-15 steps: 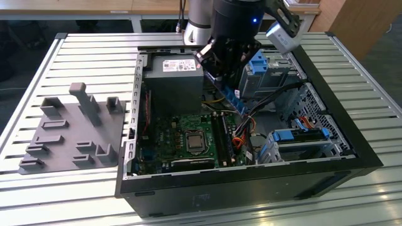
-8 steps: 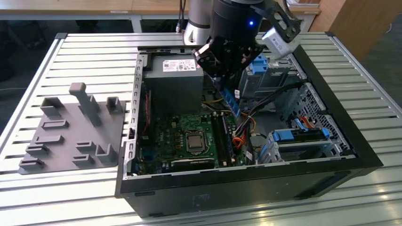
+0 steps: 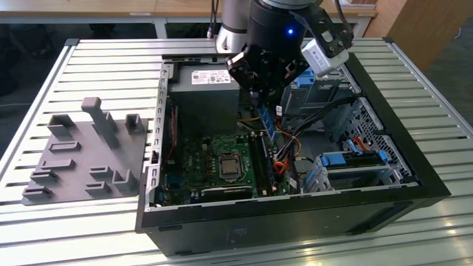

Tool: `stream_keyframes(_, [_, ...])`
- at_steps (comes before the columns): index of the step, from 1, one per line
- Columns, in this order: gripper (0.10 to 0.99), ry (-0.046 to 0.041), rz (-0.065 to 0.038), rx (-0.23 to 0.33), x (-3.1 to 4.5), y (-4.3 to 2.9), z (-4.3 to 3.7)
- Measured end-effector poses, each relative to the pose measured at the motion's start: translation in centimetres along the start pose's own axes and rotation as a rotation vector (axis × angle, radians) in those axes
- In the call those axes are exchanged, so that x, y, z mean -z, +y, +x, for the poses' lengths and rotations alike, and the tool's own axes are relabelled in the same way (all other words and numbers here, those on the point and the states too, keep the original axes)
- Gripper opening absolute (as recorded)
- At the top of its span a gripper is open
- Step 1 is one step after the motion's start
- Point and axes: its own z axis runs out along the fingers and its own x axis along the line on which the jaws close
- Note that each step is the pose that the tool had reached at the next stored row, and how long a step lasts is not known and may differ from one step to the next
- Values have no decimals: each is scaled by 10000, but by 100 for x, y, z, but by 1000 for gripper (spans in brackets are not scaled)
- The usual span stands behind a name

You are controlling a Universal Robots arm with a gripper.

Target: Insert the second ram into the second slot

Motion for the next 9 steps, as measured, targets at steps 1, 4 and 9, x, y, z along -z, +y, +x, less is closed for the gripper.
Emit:
stream_keyframes(1, [137, -2, -6, -180, -9, 0, 0])
stream_keyframes(4, [137, -7, -24, -731, -40, 0, -1])
stream_keyframes(9, [137, -11, -40, -1162, -124, -2, -4])
